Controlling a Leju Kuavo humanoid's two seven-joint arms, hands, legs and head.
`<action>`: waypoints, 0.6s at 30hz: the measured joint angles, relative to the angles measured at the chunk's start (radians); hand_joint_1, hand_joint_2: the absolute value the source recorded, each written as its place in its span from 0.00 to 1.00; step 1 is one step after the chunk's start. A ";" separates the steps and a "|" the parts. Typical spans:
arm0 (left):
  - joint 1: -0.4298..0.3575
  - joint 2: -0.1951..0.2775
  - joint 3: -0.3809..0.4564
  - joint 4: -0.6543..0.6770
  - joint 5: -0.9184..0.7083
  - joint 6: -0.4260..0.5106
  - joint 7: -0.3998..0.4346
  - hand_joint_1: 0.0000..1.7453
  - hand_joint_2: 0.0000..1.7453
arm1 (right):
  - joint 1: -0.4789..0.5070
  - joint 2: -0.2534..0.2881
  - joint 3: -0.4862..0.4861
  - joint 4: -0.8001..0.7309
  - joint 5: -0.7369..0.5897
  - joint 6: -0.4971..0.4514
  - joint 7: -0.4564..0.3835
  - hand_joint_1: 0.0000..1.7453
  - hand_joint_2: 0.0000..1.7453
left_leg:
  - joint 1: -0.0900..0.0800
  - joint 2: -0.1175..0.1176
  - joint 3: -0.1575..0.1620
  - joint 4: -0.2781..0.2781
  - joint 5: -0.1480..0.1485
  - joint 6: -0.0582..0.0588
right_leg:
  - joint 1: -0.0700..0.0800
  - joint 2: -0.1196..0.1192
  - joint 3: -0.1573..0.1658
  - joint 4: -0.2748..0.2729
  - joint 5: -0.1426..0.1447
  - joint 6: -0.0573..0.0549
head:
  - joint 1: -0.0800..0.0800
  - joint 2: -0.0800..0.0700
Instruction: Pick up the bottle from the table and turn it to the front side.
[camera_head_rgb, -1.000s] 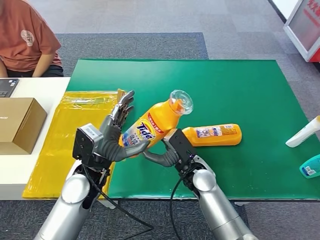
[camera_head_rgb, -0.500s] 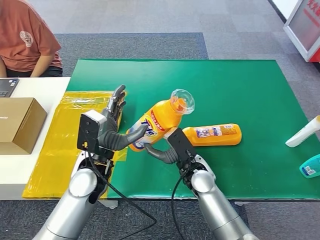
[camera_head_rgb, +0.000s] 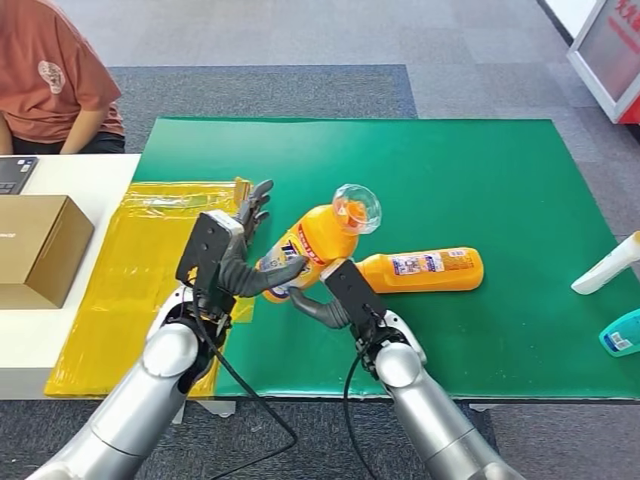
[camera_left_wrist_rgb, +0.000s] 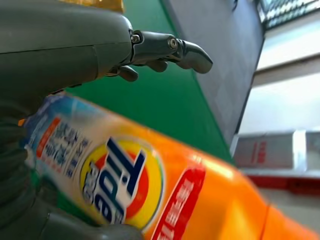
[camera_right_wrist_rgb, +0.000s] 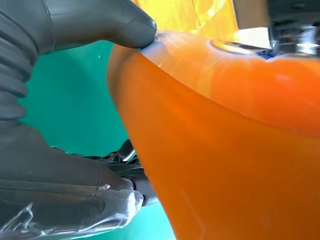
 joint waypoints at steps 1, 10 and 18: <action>-0.005 0.006 -0.010 0.002 0.015 -0.029 0.022 0.00 1.00 | -0.003 -0.001 0.003 0.003 0.006 -0.008 -0.001 1.00 1.00 | 0.000 0.000 0.000 0.000 0.000 0.000 | 0.000 0.000 0.000 0.000 0.000 0.000 | 0.000 0.000; -0.043 0.046 -0.065 0.014 0.055 -0.106 0.090 0.00 1.00 | -0.023 -0.007 0.017 0.030 0.029 -0.031 -0.009 1.00 1.00 | 0.000 0.000 0.000 0.000 0.000 0.000 | 0.000 0.000 0.000 0.000 0.000 0.000 | 0.000 0.000; -0.048 0.061 -0.081 0.021 0.055 -0.107 0.091 0.00 1.00 | -0.024 -0.008 0.023 0.042 0.030 -0.032 -0.010 1.00 1.00 | 0.000 0.000 0.000 0.000 0.000 0.000 | 0.000 0.000 0.000 0.000 0.000 0.000 | 0.000 0.000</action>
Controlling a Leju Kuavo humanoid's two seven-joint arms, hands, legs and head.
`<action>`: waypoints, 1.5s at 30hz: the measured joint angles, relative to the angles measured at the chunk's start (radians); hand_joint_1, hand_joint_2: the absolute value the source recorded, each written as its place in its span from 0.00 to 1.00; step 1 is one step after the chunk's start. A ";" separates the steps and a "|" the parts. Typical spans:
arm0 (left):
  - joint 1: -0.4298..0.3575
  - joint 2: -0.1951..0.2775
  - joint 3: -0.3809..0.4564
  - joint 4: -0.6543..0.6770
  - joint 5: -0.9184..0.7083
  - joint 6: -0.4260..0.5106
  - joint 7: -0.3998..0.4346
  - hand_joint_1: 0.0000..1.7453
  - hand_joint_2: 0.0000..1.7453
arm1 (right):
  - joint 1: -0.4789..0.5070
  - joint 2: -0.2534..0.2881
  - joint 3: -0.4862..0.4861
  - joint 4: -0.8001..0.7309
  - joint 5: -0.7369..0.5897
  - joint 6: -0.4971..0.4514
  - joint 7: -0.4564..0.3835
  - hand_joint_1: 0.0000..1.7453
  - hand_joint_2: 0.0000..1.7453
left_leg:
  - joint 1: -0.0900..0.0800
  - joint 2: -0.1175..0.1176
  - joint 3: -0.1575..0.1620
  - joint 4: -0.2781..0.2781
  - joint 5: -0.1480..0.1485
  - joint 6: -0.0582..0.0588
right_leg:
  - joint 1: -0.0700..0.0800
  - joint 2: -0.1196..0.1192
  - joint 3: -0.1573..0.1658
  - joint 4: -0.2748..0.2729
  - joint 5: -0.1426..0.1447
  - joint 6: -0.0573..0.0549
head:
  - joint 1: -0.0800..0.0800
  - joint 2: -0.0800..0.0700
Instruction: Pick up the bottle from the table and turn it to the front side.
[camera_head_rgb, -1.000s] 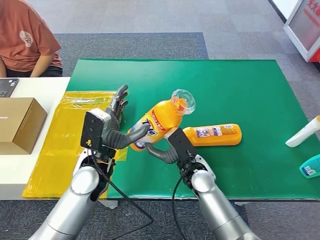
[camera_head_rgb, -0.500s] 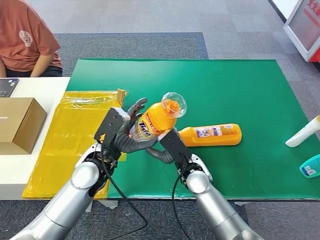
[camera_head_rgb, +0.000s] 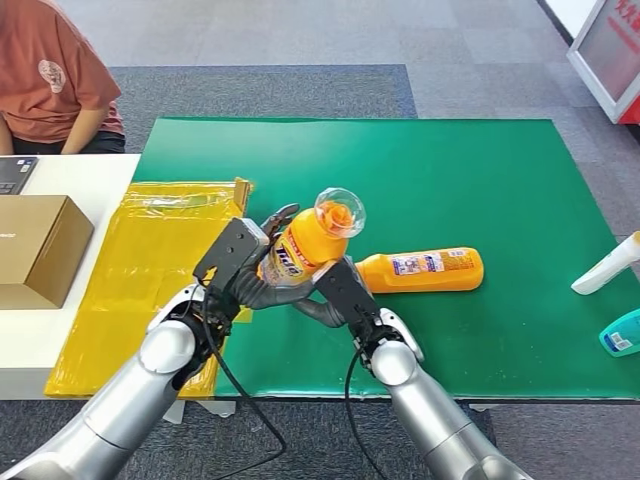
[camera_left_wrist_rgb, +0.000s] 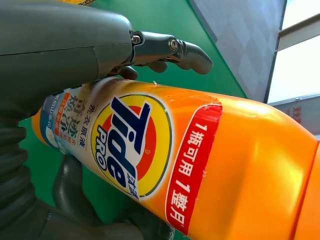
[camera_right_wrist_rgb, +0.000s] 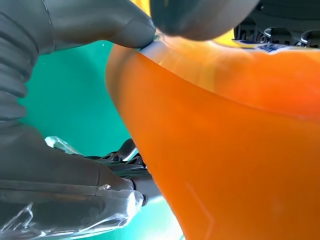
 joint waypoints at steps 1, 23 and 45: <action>0.000 0.001 -0.001 0.000 0.000 0.000 0.000 0.00 1.00 | 0.000 0.000 0.000 0.001 0.000 0.000 0.000 1.00 1.00 | 0.000 0.000 0.000 0.000 0.000 0.000 | 0.000 0.000 0.000 0.000 0.000 0.000 | 0.000 0.000; -0.034 0.018 -0.040 0.026 -0.183 0.029 -0.052 1.00 1.00 | -0.026 0.000 0.084 0.038 0.095 -0.004 0.006 1.00 1.00 | 0.000 0.000 0.000 0.000 0.000 0.000 | 0.000 0.000 0.000 0.000 0.000 0.000 | 0.000 0.000; 0.045 0.011 0.057 -0.024 -0.181 0.090 -0.134 1.00 1.00 | -0.032 0.000 0.125 0.116 0.120 -0.034 0.061 0.00 1.00 | 0.000 0.000 -0.001 0.000 0.000 0.000 | 0.000 0.000 0.000 0.000 0.000 0.000 | 0.000 0.000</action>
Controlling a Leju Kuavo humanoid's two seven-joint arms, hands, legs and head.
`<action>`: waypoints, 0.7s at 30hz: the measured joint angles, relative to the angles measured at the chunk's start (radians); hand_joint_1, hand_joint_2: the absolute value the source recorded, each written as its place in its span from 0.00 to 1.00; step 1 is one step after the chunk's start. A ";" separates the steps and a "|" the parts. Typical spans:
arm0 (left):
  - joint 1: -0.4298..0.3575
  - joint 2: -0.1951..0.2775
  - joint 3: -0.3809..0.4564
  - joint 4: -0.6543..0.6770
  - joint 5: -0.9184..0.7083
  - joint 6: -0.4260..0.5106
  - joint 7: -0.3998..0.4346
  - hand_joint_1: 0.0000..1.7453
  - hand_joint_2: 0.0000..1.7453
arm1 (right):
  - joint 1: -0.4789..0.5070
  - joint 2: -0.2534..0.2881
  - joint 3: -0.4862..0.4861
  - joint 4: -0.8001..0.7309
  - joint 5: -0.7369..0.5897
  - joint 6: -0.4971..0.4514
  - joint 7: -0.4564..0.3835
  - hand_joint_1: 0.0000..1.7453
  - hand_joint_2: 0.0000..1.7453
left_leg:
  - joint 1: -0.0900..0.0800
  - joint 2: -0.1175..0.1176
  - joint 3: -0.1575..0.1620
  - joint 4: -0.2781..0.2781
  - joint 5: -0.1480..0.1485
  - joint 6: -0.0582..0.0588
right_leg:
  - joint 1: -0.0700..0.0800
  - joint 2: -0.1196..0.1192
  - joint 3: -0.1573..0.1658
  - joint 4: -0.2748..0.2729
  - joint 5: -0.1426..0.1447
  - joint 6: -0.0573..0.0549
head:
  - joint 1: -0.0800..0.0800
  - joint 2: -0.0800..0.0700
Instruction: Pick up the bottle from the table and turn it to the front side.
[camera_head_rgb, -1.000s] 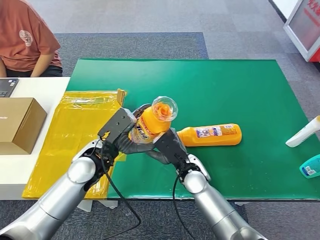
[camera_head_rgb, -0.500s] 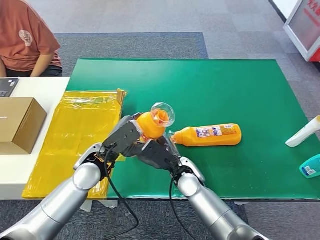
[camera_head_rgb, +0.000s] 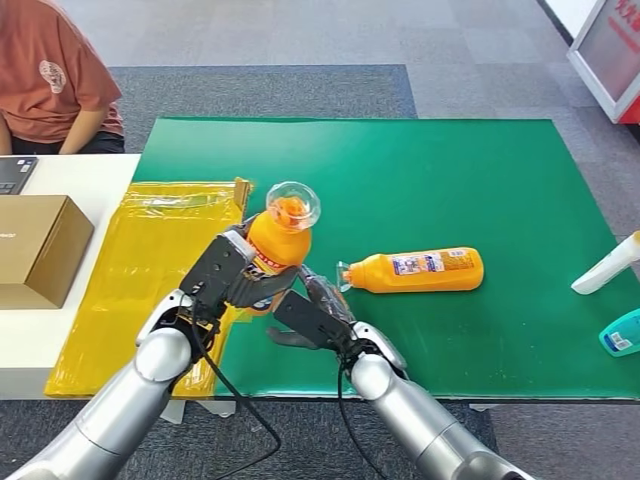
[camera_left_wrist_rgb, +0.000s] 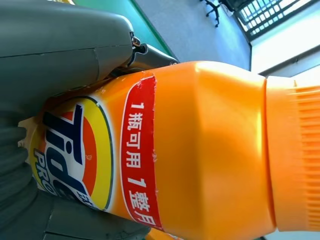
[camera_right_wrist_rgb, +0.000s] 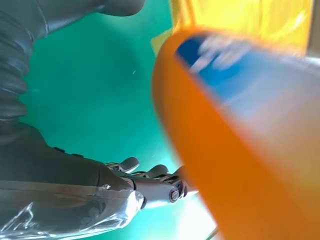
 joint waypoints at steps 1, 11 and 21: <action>0.009 0.003 0.009 -0.007 0.008 0.007 -0.007 1.00 1.00 | 0.000 0.000 -0.005 0.003 -0.002 -0.014 0.004 0.00 1.00 | 0.000 0.000 0.000 0.000 0.000 0.000 | 0.000 0.000 0.000 0.000 0.000 0.000 | 0.000 0.000; 0.133 0.099 0.138 -0.124 0.031 0.072 -0.080 1.00 1.00 | -0.001 -0.037 -0.137 0.019 -0.002 -0.107 0.013 0.00 1.00 | 0.000 0.000 0.000 0.000 0.000 0.000 | 0.000 0.000 0.000 0.000 0.000 0.000 | 0.000 0.000; 0.230 0.160 0.262 -0.166 -0.192 0.274 -0.115 1.00 1.00 | 0.006 -0.067 -0.217 -0.021 0.043 -0.160 0.018 0.00 1.00 | 0.000 0.000 0.000 0.000 0.000 0.000 | 0.000 0.001 -0.001 0.000 0.000 0.000 | 0.000 0.000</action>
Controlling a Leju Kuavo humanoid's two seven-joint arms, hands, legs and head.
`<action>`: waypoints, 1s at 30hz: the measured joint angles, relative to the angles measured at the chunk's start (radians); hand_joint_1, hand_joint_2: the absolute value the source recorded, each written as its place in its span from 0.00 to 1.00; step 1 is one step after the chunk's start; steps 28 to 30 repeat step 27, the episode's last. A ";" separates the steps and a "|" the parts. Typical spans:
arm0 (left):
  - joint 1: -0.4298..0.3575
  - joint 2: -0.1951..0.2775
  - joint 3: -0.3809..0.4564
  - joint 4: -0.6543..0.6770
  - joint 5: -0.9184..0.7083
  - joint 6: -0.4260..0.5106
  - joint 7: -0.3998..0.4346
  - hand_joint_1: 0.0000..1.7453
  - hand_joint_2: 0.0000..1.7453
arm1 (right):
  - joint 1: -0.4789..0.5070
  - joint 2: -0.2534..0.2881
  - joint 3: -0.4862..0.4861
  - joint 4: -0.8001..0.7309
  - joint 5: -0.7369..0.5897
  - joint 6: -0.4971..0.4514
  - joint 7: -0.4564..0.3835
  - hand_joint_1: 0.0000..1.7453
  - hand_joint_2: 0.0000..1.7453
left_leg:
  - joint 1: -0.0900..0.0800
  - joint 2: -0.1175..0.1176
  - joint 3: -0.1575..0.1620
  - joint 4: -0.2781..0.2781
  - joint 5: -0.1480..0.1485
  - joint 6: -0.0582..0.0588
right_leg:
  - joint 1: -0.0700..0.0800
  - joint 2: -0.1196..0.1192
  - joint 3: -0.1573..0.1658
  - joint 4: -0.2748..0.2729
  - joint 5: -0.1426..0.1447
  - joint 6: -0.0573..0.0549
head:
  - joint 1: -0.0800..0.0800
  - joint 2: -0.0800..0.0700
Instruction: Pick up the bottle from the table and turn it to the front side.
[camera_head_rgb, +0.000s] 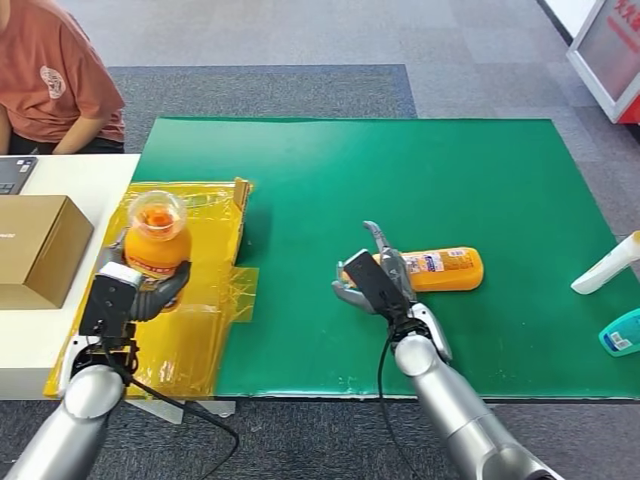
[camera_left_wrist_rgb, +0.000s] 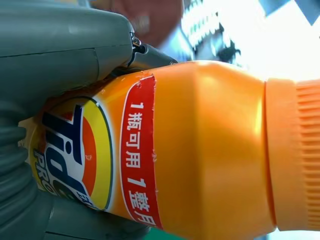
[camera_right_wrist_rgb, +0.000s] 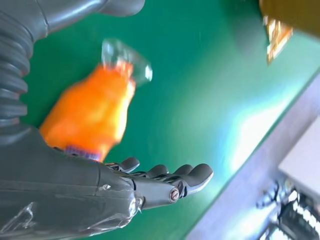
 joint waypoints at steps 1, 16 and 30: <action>0.012 0.006 0.025 0.001 -0.056 0.028 -0.001 1.00 1.00 | 0.001 -0.005 -0.012 -0.013 0.009 -0.002 0.001 0.00 1.00 | 0.000 0.000 0.000 0.000 0.000 0.000 | 0.000 0.000 0.000 0.000 0.000 0.000 | 0.000 0.000; -0.046 -0.014 0.224 0.280 -1.173 0.098 0.238 1.00 1.00 | -0.085 -0.028 -0.085 -0.228 0.235 -0.003 0.046 0.00 1.00 | 0.000 0.000 -0.001 0.000 0.002 0.000 | 0.000 0.000 -0.001 0.000 0.003 0.001 | 0.000 0.000; -0.176 -0.015 0.030 0.511 -1.336 0.099 0.359 1.00 1.00 | -0.124 -0.029 -0.084 -0.256 0.259 0.025 0.044 0.00 1.00 | 0.000 0.000 -0.001 0.000 0.002 0.000 | 0.000 0.000 -0.001 0.000 0.003 0.000 | 0.000 0.000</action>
